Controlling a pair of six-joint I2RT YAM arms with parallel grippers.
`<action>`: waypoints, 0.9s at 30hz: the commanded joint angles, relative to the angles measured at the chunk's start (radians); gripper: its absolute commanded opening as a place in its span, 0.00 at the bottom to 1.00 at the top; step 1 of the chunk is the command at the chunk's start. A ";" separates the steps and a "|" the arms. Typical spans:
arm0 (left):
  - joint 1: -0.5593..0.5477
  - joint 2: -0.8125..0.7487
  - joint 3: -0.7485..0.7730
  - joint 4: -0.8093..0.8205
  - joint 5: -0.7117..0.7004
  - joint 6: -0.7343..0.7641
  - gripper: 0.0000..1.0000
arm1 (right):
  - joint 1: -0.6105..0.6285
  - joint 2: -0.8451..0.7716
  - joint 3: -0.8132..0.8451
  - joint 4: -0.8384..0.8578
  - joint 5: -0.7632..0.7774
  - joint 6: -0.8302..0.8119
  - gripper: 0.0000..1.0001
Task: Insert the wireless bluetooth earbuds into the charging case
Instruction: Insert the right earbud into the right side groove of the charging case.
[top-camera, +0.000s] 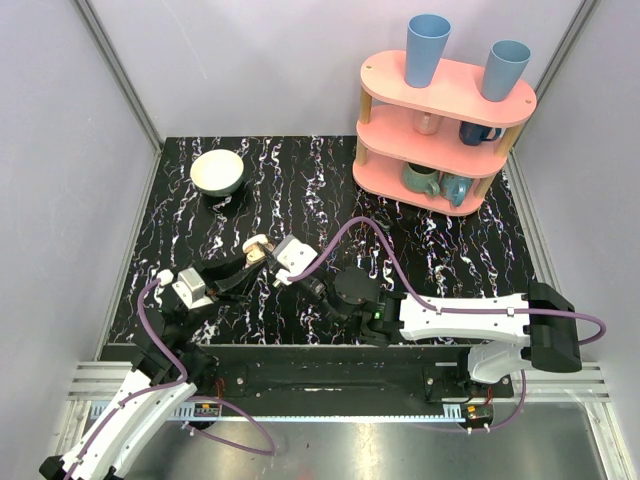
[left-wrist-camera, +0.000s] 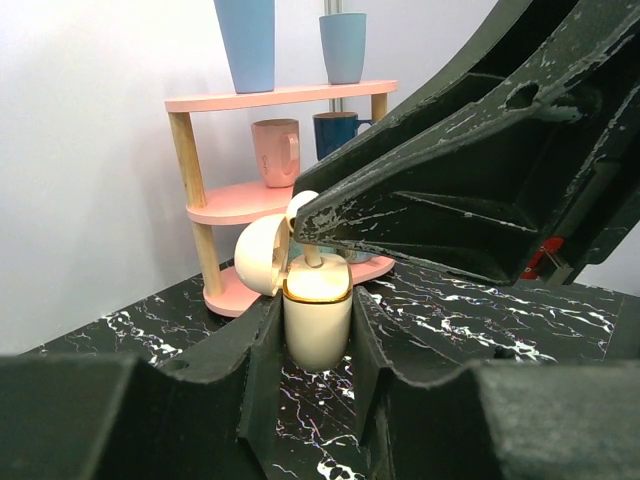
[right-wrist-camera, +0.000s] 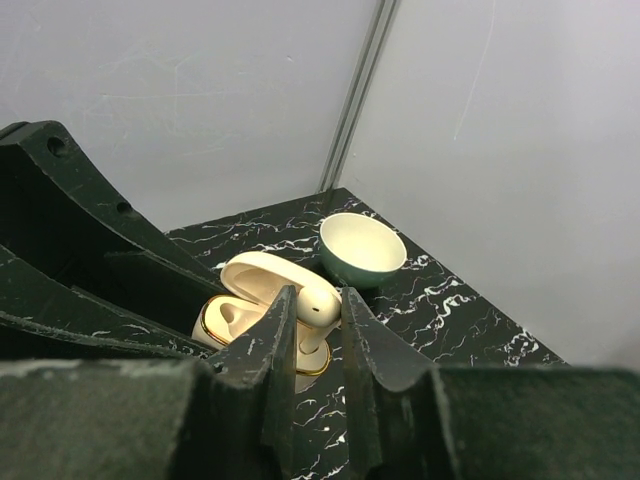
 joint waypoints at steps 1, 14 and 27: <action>-0.001 -0.018 0.006 0.107 -0.030 -0.003 0.00 | 0.008 -0.013 -0.011 -0.074 -0.085 0.038 0.21; -0.001 -0.018 0.006 0.107 -0.035 -0.003 0.00 | 0.009 -0.026 -0.023 -0.080 -0.102 0.047 0.34; -0.003 -0.013 0.006 0.104 -0.039 -0.003 0.00 | 0.009 -0.054 -0.029 -0.025 -0.064 0.038 0.55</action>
